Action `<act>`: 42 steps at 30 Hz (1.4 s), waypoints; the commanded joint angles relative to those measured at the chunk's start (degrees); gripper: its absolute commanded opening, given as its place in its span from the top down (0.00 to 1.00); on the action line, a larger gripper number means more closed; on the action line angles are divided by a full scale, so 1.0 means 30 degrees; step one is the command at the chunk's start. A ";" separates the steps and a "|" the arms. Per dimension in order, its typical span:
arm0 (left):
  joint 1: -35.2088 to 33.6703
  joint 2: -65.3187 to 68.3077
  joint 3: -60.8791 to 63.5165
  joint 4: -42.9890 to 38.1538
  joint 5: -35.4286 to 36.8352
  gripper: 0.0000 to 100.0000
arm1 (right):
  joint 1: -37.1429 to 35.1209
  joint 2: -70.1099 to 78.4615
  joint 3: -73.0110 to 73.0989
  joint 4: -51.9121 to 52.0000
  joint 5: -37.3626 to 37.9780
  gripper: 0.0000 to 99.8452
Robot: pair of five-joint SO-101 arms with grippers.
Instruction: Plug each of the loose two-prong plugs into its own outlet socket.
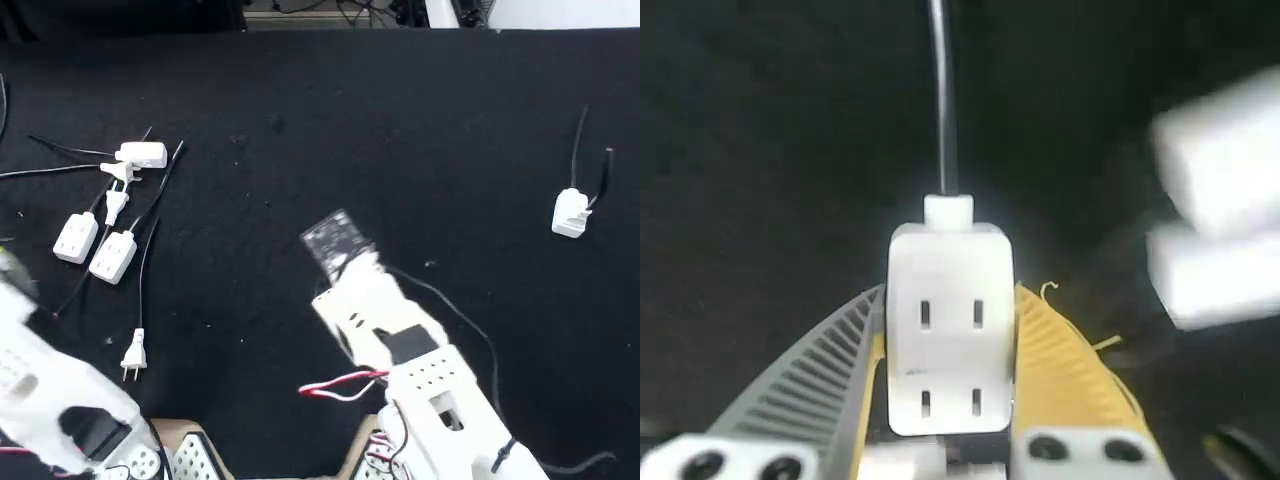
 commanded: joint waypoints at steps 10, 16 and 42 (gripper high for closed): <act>1.4110 -1.3568 1.0681 0.0088 0.0000 0.97 | 0.5685 -0.0513 -0.1040 -0.2168 -0.4542 0.90; 1.9326 -1.2601 1.2469 -0.1436 -0.0059 0.97 | 0.5744 -0.0513 -0.1040 -0.2168 -0.4454 0.90; 1.6278 -0.8762 1.0183 -0.1465 -0.4425 0.80 | 0.5685 -0.0513 -0.1070 -0.2168 -0.4396 0.90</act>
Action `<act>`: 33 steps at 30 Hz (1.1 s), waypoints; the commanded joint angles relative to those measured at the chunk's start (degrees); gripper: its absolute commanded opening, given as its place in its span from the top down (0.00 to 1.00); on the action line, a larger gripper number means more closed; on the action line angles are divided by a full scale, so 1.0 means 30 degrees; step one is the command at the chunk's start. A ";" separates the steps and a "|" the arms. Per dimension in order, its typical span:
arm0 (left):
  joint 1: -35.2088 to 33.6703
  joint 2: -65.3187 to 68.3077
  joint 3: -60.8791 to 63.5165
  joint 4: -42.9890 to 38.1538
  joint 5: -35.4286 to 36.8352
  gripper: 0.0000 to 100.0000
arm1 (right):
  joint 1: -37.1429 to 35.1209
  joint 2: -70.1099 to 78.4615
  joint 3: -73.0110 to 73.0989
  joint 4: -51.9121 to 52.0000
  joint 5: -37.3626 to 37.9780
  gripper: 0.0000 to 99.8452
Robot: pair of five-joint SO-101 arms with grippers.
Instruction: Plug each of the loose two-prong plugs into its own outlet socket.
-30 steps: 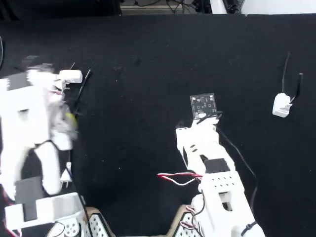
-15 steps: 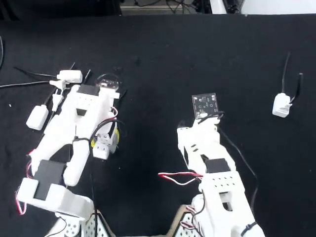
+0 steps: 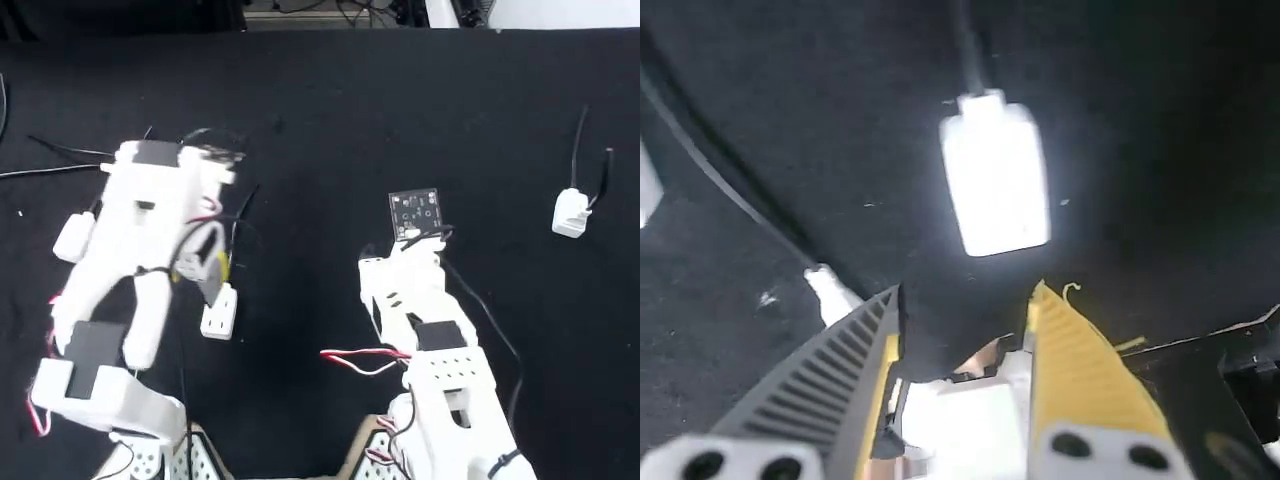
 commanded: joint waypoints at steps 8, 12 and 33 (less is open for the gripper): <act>-0.3150 0.0410 0.4557 -0.5187 -0.1963 0.80 | 0.0205 -0.0513 -0.1099 -0.0469 -0.0029 0.90; -0.1245 -0.0440 0.6784 -0.7267 -0.1758 0.80 | 0.0205 -0.0513 -0.1099 -0.0469 -0.0029 0.90; 0.2652 -0.4806 0.4791 -0.7560 0.0498 0.80 | 0.0264 -0.0513 -0.1070 -0.0469 -0.0029 0.90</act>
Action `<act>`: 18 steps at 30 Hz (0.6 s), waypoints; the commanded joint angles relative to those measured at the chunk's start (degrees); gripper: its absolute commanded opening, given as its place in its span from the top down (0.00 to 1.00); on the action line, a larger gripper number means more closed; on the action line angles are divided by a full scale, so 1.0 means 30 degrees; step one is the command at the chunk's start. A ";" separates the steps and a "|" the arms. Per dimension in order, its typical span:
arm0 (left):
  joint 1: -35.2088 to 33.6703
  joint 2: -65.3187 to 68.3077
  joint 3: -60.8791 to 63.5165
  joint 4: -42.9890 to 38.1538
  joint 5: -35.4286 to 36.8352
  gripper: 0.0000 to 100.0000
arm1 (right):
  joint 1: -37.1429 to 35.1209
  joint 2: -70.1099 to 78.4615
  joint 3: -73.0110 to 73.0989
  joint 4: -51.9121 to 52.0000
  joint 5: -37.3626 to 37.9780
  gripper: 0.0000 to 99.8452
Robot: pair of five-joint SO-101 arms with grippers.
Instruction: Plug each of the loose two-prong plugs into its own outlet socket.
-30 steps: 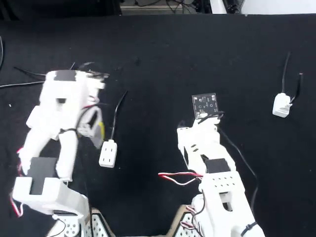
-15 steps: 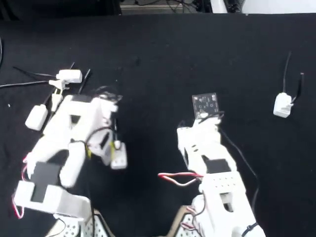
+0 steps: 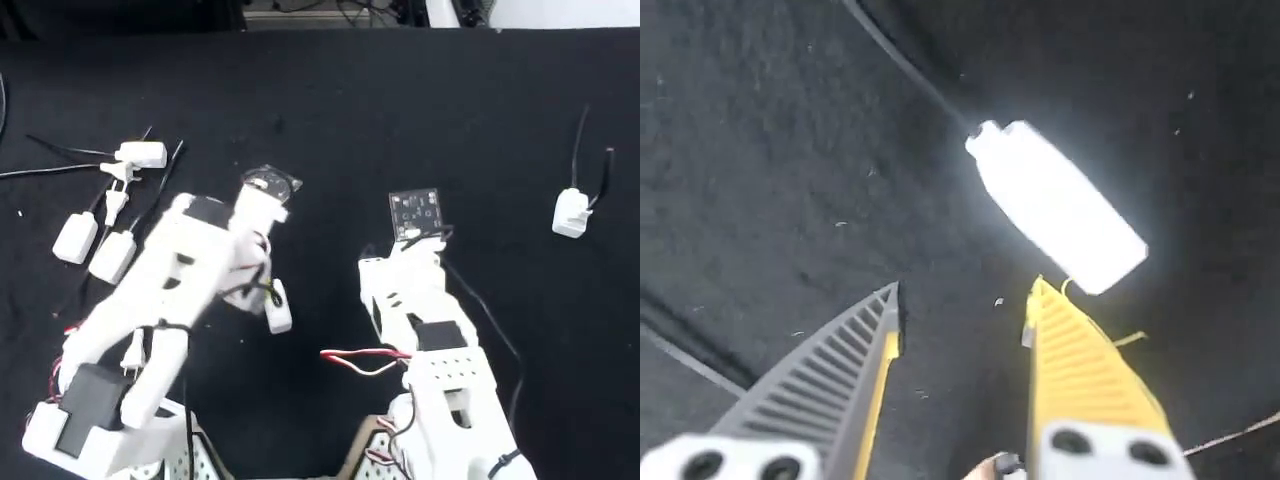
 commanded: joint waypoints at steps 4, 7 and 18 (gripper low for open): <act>-0.3502 -0.0469 -0.3355 -0.0205 -0.0352 0.80 | 0.0264 -0.0513 -0.1070 -0.0469 -0.0029 0.90; -0.3619 -0.0498 -0.3502 -0.1377 0.0879 0.80 | 0.0234 -0.0513 -0.1070 -0.0469 -0.0029 0.90; 0.1861 -0.0498 -0.2711 -0.0147 0.2696 0.80 | 0.1026 -0.0513 -0.1128 -0.0469 -0.0029 0.90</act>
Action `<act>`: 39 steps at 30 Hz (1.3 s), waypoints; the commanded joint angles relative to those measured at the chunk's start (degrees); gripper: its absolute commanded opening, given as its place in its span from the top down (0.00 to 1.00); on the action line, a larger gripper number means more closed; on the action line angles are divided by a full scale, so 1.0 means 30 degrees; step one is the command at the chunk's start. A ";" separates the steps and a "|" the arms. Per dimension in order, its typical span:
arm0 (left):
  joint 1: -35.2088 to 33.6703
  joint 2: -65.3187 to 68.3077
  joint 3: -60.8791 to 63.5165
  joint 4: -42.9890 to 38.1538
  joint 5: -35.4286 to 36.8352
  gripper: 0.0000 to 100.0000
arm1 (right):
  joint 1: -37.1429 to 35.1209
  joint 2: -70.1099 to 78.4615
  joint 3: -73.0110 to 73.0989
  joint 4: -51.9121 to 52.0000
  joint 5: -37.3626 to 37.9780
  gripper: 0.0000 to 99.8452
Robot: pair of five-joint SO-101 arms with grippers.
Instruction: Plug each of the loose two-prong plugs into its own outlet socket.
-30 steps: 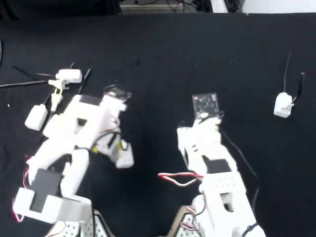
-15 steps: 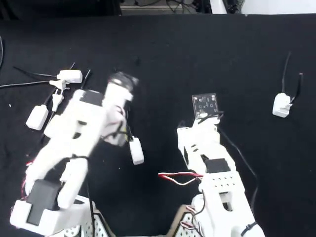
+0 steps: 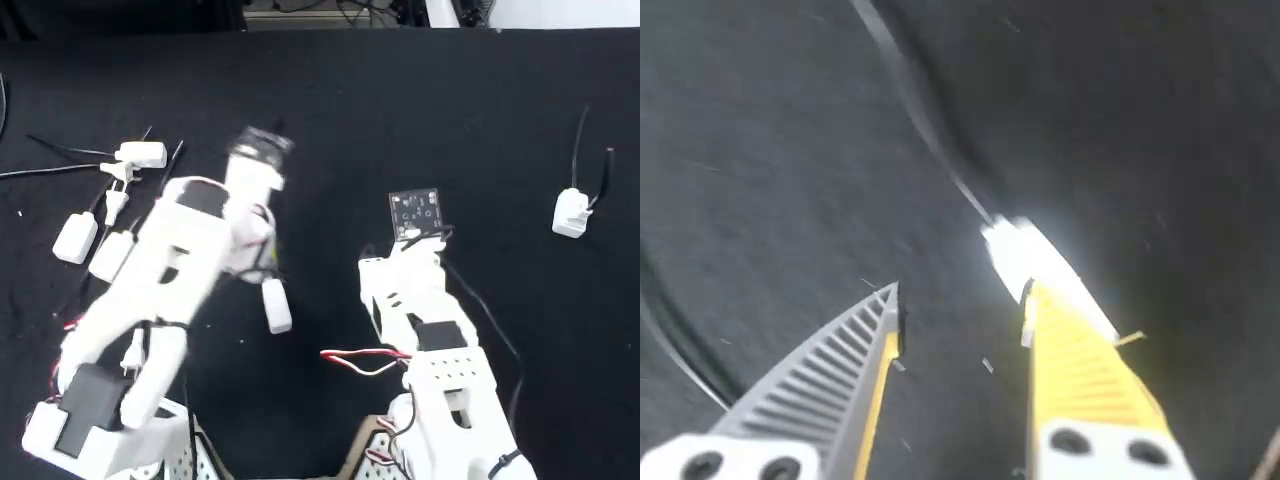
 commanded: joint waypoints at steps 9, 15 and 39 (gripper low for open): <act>0.0190 -0.0615 0.3531 -0.2549 0.0088 0.80 | 0.1875 -0.0513 -0.1392 -0.0469 -0.0147 0.90; -0.1773 -0.0733 0.5084 -0.2344 -0.1495 0.80 | 0.1846 -0.0513 -0.1421 -0.0469 -0.0147 0.90; -0.1685 0.3575 0.0601 -0.7590 0.2784 0.79 | 0.1846 -0.0513 -0.1392 -0.0469 -0.0147 0.90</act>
